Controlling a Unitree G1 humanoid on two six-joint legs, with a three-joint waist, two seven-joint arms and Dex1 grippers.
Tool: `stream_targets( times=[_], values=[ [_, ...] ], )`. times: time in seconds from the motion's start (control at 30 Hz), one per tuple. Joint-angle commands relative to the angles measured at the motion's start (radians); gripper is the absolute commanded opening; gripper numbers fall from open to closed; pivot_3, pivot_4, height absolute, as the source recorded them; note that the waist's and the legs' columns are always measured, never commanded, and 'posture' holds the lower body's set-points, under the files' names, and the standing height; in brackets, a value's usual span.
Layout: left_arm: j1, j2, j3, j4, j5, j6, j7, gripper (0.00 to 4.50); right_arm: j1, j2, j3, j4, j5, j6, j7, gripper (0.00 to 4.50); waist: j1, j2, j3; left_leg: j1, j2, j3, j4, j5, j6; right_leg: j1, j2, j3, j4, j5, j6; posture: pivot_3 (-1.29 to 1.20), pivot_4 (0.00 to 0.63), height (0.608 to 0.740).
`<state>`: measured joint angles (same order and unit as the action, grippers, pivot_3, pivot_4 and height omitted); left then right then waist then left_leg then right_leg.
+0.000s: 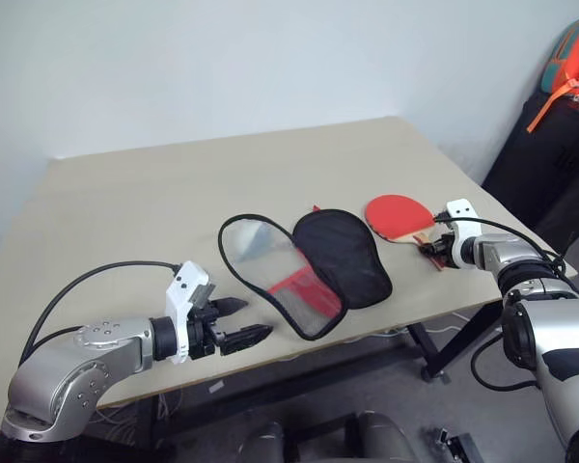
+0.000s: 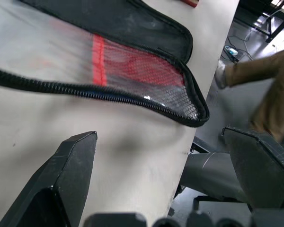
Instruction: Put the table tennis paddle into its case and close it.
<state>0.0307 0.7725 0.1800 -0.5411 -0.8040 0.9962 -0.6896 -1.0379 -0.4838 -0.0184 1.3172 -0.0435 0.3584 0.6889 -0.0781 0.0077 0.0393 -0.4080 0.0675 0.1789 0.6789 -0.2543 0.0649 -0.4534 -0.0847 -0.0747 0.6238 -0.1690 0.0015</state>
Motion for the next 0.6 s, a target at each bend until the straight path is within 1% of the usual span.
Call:
stream_targets(
  times=[0.03, 0.17, 0.27, 0.33, 0.43, 0.5, 0.6],
  values=[
    [-0.018, 0.015, 0.034, -0.027, -0.025, 0.001, 0.0, 4.5, -0.007, 0.027, -0.001, 0.008, -0.006, 0.028, 0.029, 1.1, -0.002, 0.0, 0.0, 0.0, 0.0, 0.0, 0.0, 0.0, 0.0, 0.0, 0.0, 0.0, 0.0, 0.0, 0.0, 0.0, 0.0, 0.724],
    [-0.022, 0.012, 0.034, -0.03, -0.031, 0.007, 0.007, 4.5, -0.021, 0.006, -0.015, -0.003, 0.004, 0.044, 0.022, 1.1, -0.003, 0.0, 0.0, 0.0, 0.0, 0.0, -0.001, 0.0, 0.0, 0.0, 0.0, 0.0, 0.0, 0.0, 0.0, 0.0, 0.0, 0.724],
    [-0.025, 0.012, 0.021, -0.03, -0.027, 0.005, 0.007, 4.5, -0.041, -0.016, -0.06, -0.013, 0.034, 0.071, -0.036, 1.1, -0.003, 0.0, 0.0, 0.0, 0.0, 0.001, -0.001, 0.0, 0.0, 0.0, 0.0, 0.001, 0.0, 0.0, 0.0, 0.0, 0.0, 0.724],
    [-0.031, 0.007, 0.014, -0.026, -0.027, 0.005, 0.009, 4.5, -0.056, -0.033, -0.083, -0.029, 0.049, 0.1, -0.048, 1.1, 0.0, 0.0, 0.0, 0.0, -0.001, 0.001, 0.0, 0.0, 0.0, 0.0, 0.0, 0.001, 0.0, 0.0, 0.0, 0.0, 0.0, 0.724],
    [-0.042, 0.003, 0.005, -0.013, -0.024, 0.0, 0.007, 4.5, -0.077, -0.053, -0.108, -0.075, 0.079, 0.164, -0.002, 1.1, 0.007, 0.0, 0.0, 0.0, -0.002, 0.001, 0.0, 0.0, 0.0, 0.0, -0.001, 0.001, 0.0, 0.0, 0.0, 0.0, 0.0, 0.724],
    [-0.049, 0.002, -0.01, -0.005, -0.017, -0.005, -0.001, 4.5, -0.069, -0.061, -0.102, -0.13, 0.085, 0.204, 0.034, 1.1, 0.007, 0.0, 0.0, 0.0, -0.002, 0.001, 0.0, 0.0, 0.0, 0.0, -0.002, 0.001, 0.0, 0.0, 0.0, 0.0, 0.0, 0.724],
    [-0.07, -0.002, -0.03, 0.016, -0.009, -0.011, -0.012, 4.5, -0.012, -0.059, -0.086, -0.303, 0.103, 0.299, 0.086, 1.1, 0.006, 0.0, 0.0, 0.0, -0.002, 0.001, 0.0, 0.0, 0.0, -0.001, -0.001, 0.002, 0.0, 0.0, 0.0, 0.0, 0.0, 0.724]
  ],
)
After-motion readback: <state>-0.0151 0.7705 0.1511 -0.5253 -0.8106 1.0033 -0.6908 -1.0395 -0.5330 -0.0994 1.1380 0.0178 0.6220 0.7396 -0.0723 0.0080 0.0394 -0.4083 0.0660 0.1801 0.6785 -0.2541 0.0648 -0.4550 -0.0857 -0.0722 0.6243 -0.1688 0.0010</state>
